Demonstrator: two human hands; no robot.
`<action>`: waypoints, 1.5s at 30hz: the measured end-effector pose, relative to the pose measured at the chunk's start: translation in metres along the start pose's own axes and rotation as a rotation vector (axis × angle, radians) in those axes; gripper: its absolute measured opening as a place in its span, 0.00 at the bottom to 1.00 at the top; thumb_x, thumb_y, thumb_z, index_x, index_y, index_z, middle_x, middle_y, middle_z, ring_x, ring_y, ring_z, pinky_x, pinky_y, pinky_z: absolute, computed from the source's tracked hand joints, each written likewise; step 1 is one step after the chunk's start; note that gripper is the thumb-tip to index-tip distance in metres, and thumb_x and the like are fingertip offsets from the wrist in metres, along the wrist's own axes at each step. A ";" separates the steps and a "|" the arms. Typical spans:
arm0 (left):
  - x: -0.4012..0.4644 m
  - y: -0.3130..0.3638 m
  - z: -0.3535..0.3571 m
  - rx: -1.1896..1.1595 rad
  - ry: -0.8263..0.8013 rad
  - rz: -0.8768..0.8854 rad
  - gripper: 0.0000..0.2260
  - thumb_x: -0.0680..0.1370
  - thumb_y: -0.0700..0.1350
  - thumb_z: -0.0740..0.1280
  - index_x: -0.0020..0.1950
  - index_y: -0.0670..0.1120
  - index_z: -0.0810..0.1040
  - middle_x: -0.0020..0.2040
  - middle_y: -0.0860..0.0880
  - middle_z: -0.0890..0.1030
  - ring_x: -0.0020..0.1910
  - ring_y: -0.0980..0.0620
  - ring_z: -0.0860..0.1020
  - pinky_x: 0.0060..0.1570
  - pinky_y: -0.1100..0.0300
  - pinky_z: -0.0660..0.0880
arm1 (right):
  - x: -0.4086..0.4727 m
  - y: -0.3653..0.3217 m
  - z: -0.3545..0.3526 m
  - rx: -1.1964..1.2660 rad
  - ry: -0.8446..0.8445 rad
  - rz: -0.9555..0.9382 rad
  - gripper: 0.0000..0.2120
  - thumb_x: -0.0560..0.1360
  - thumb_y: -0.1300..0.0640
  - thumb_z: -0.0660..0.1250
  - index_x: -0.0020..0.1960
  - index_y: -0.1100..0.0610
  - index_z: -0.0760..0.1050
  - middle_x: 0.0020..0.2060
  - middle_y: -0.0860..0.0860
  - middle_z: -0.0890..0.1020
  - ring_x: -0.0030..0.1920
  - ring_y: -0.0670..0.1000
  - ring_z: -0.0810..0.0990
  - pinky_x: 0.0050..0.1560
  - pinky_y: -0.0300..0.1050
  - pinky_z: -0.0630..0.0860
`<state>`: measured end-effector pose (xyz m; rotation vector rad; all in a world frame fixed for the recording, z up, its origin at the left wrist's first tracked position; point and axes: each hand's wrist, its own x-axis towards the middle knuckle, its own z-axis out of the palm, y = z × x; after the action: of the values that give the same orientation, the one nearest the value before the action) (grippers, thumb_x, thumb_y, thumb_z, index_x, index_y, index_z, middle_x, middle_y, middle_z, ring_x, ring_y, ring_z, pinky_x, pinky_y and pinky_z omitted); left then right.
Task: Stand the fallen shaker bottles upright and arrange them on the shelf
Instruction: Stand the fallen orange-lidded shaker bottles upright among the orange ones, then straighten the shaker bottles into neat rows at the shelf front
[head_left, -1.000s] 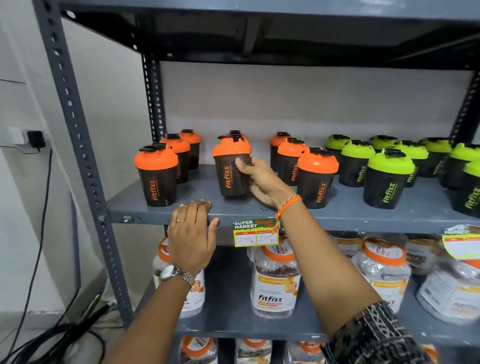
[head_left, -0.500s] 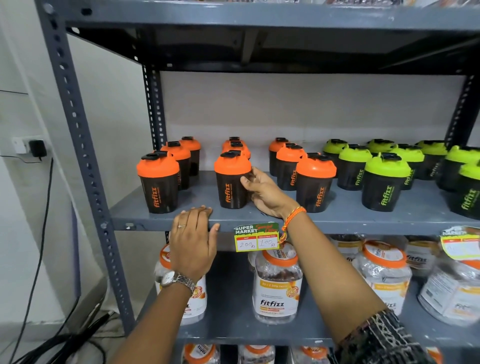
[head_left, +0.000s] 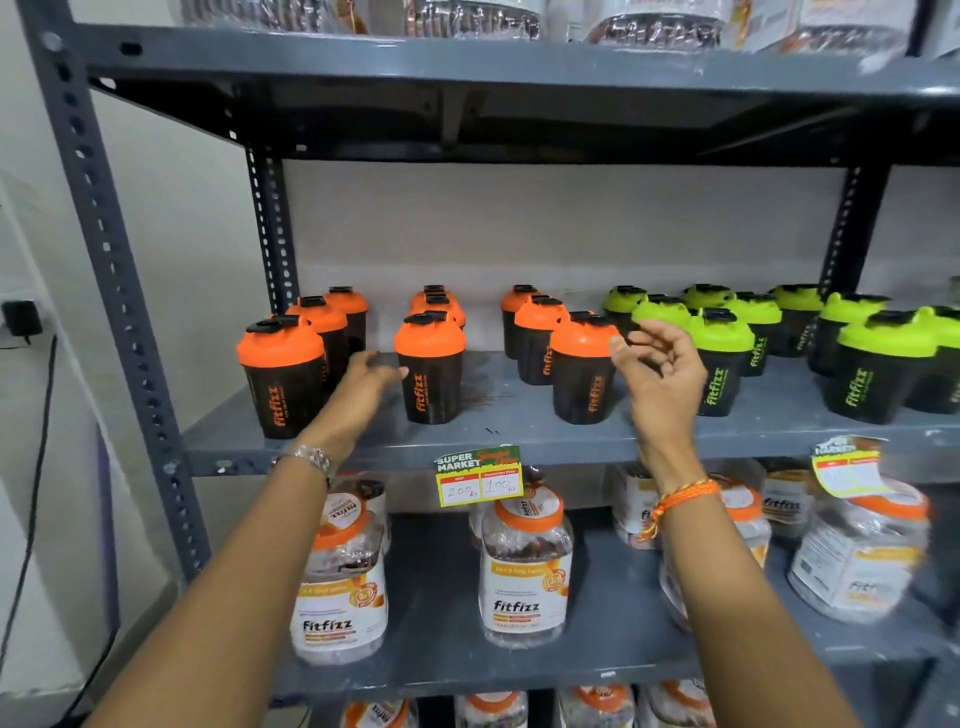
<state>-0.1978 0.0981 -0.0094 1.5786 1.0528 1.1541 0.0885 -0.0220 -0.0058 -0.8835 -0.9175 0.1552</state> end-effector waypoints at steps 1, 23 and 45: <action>0.008 -0.001 -0.001 -0.078 -0.046 -0.033 0.41 0.70 0.53 0.68 0.81 0.47 0.57 0.76 0.42 0.71 0.74 0.44 0.70 0.77 0.44 0.63 | 0.008 0.006 -0.006 -0.020 0.034 0.014 0.22 0.72 0.60 0.77 0.63 0.60 0.75 0.51 0.54 0.80 0.49 0.47 0.78 0.50 0.36 0.77; 0.020 -0.012 -0.001 0.107 -0.277 0.111 0.23 0.76 0.34 0.70 0.69 0.47 0.72 0.63 0.50 0.80 0.64 0.51 0.78 0.69 0.55 0.72 | 0.050 0.047 -0.001 0.157 -0.557 0.554 0.38 0.63 0.42 0.75 0.68 0.58 0.74 0.62 0.56 0.82 0.67 0.56 0.77 0.64 0.55 0.76; 0.027 -0.019 -0.004 0.177 -0.306 0.177 0.24 0.77 0.38 0.71 0.72 0.47 0.71 0.69 0.47 0.78 0.69 0.51 0.76 0.72 0.53 0.71 | 0.046 0.049 -0.002 0.083 -0.607 0.496 0.26 0.70 0.43 0.68 0.64 0.53 0.72 0.60 0.51 0.81 0.64 0.54 0.77 0.68 0.58 0.73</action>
<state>-0.1982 0.1289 -0.0213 1.9491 0.8435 0.9125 0.1297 0.0304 -0.0132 -0.9920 -1.2215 0.9214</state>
